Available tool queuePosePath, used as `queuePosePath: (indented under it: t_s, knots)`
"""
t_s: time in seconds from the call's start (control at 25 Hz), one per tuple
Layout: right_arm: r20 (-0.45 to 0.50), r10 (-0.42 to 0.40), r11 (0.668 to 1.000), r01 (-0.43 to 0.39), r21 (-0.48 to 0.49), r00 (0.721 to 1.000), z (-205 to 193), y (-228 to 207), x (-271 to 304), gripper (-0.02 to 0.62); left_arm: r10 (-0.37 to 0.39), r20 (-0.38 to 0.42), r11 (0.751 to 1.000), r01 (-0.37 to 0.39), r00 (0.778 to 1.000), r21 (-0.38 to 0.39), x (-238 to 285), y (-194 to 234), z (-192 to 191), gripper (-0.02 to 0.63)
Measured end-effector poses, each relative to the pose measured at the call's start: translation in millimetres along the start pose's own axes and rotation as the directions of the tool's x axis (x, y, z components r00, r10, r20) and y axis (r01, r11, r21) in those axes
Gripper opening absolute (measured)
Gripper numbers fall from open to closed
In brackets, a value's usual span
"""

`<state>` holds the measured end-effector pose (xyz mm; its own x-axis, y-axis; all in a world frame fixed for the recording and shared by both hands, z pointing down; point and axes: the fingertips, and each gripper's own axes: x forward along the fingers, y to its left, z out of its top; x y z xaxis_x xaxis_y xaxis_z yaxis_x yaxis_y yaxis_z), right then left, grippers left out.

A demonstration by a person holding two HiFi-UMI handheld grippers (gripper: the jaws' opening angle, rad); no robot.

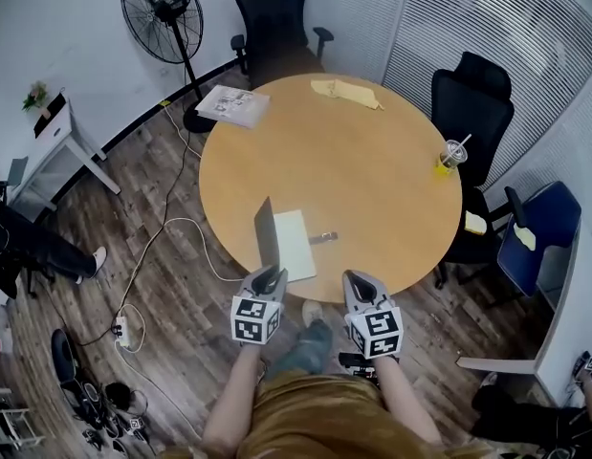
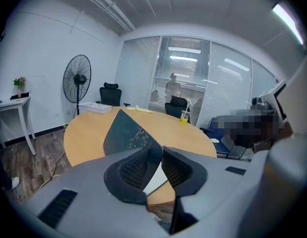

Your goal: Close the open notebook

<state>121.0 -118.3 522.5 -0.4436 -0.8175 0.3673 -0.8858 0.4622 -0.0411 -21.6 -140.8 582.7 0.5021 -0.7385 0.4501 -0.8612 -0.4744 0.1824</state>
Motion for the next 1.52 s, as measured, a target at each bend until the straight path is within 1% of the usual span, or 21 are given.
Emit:
queuePosePath:
  t_s: [0.16, 0.4, 0.48, 0.6, 0.68, 0.8, 0.96, 1.2, 1.36, 1.52]
  knots:
    - [-0.013, 0.009, 1.0, -0.009, 0.015, 1.0, -3.0, -5.9, 11.2, 0.012, -0.023, -0.02, 0.999, 0.024, 1.0, 0.035, 10.2, -9.9, -0.9, 0.109]
    - [-0.025, 0.034, 0.999, -0.033, 0.03, 0.999, -5.5, -1.0, 24.4, 0.012, -0.047, -0.057, 0.996, 0.051, 0.997, 0.074, 18.6, -16.9, -7.8, 0.118]
    - [-0.028, 0.036, 0.999, -0.035, 0.039, 0.999, -7.2, -2.7, 27.1, 0.012, -0.054, -0.063, 0.996, 0.058, 0.997, 0.061, 22.4, -17.0, -8.4, 0.12]
    - [-0.032, 0.035, 0.997, -0.032, 0.07, 0.999, -11.6, -8.4, 29.7, 0.012, -0.074, -0.06, 0.997, 0.075, 0.995, 0.019, 28.2, -21.0, -5.8, 0.126]
    - [-0.038, 0.034, 0.996, -0.031, 0.079, 0.999, -13.8, -12.2, 32.4, 0.012, -0.081, -0.073, 0.996, 0.082, 0.994, 0.021, 32.4, -23.5, -8.5, 0.127]
    - [-0.041, 0.033, 0.996, -0.03, 0.087, 0.999, -14.7, -18.4, 36.2, 0.012, -0.082, -0.088, 0.995, 0.087, 0.993, 0.053, 39.1, -26.9, -11.6, 0.13]
    - [-0.049, 0.042, 0.995, -0.037, 0.091, 0.998, -18.6, -20.2, 40.9, 0.012, -0.096, -0.135, 0.982, 0.116, 0.986, 0.147, 45.4, -35.4, -16.4, 0.132]
    - [-0.068, 0.045, 0.996, -0.039, 0.084, 0.997, -25.0, -28.0, 42.0, 0.012, -0.103, -0.17, 0.977, 0.131, 0.98, 0.168, 56.5, -40.5, -25.6, 0.13]
    - [-0.065, 0.035, 0.993, -0.028, 0.113, 0.997, -24.7, -37.0, 40.2, 0.012, -0.095, -0.186, 0.975, 0.129, 0.978, 0.179, 60.5, -42.6, -31.1, 0.133]
    - [-0.059, 0.03, 0.993, -0.023, 0.116, 0.998, -21.7, -42.8, 41.8, 0.012, -0.091, -0.216, 0.97, 0.136, 0.972, 0.202, 68.3, -43.1, -36.8, 0.137]
